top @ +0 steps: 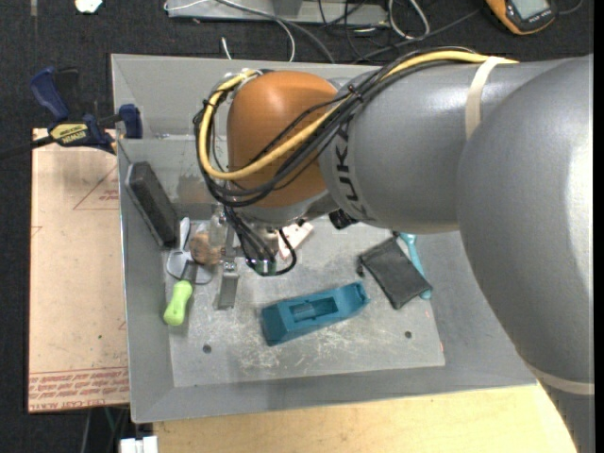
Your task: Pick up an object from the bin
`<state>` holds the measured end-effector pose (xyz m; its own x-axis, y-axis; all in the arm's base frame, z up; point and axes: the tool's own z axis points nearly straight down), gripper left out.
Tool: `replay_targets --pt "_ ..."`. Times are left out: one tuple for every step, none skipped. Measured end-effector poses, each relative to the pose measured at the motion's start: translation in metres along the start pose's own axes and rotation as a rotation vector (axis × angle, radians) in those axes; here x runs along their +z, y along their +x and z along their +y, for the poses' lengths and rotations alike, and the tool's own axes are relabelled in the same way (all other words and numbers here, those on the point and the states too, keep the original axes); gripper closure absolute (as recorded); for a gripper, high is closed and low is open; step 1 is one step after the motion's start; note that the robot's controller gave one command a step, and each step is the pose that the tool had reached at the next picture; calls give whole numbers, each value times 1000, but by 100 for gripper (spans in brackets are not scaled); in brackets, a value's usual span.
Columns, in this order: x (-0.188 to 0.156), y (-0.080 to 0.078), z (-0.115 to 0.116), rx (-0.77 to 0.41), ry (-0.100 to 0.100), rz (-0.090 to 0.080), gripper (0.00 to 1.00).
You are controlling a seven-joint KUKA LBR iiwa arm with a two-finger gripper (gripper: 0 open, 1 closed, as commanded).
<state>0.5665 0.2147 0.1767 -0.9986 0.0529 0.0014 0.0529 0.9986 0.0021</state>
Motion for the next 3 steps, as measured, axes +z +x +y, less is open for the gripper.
replay_targets --pt "3 39 -4 -38 0 0 0" --pt "62 -20 -16 -212 -3 -13 0" --pt "57 -3 -45 -185 -4 -3 0"
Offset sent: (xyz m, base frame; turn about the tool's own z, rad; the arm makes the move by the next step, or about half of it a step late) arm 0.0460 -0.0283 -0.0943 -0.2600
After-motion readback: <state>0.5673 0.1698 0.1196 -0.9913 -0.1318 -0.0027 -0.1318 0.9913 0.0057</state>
